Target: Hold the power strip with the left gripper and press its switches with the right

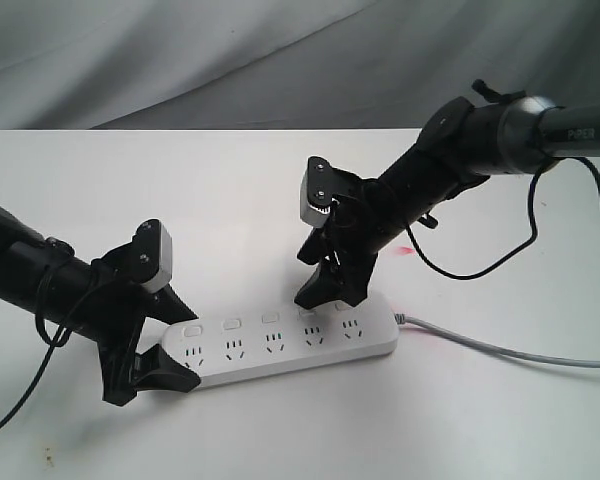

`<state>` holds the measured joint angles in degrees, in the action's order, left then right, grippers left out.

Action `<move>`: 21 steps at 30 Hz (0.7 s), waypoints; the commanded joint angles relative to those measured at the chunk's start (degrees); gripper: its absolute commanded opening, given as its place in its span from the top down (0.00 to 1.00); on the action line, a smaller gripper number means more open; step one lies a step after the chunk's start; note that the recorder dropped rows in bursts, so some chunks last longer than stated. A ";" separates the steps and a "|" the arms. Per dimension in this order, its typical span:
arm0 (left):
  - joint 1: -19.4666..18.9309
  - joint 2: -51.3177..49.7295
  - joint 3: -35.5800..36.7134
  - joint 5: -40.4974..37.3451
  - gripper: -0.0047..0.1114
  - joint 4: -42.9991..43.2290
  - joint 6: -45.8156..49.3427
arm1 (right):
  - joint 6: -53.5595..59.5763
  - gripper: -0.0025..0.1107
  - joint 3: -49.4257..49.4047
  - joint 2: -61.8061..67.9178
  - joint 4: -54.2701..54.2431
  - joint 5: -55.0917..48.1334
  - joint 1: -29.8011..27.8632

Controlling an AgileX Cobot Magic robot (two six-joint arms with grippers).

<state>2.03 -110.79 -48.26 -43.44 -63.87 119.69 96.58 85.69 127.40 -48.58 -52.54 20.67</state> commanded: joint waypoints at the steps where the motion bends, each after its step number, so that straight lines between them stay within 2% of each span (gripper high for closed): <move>1: 0.19 0.04 -0.32 -0.29 0.96 -0.25 0.32 | 0.65 0.40 -0.30 0.32 0.72 -0.23 -0.05; 21: 0.19 0.04 -0.32 -0.29 0.96 -0.25 0.32 | -3.83 0.40 -0.54 2.95 8.15 2.83 2.12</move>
<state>2.03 -110.79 -48.26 -43.44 -63.87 119.69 92.30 85.80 128.53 -46.36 -52.31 22.39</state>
